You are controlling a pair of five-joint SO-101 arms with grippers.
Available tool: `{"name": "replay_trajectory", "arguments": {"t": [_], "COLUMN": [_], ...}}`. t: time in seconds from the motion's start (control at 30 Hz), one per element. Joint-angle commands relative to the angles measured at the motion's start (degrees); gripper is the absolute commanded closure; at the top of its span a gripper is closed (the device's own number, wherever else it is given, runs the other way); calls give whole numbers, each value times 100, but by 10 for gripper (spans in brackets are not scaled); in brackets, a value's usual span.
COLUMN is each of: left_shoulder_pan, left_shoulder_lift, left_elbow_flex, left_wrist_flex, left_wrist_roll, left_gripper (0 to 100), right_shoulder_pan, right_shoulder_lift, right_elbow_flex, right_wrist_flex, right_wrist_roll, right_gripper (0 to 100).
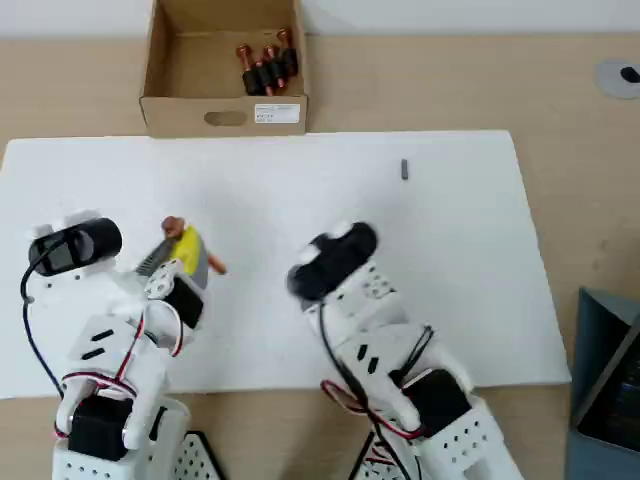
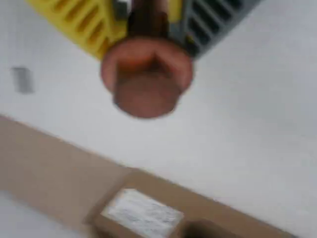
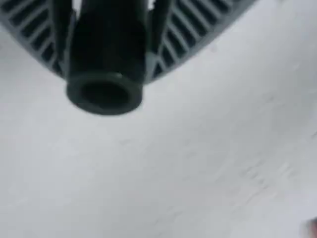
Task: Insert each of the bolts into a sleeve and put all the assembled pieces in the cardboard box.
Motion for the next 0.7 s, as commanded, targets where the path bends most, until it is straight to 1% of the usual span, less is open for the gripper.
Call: {"name": "replay_trajectory", "arguments": {"t": [0.0,0.1,0.2,0.3,0.47,0.67], "left_shoulder_pan": [387,642,853,1020,1213,1204], "left_shoulder_lift": [-75,-75,-75,-75,-75,-75], "left_elbow_flex": [-185,-185,-193,-281,-290,-264], "left_wrist_flex": [-475,-879,-1108,-1081,-1073,-1073], "left_wrist_roll": [624,897,914,932,905,897], "left_gripper": [998,998,998,998,998,998], "right_shoulder_pan": [-338,-453,-593,-769,-848,-831], "right_shoulder_lift": [-57,-57,-57,-57,-57,-57], "right_elbow_flex": [-31,-40,-31,-66,-75,-75], "right_wrist_flex": [-220,-440,-536,-536,-677,-897], "right_wrist_roll": [316,589,853,914,914,914], "right_gripper": [989,989,989,989,989,989]}}
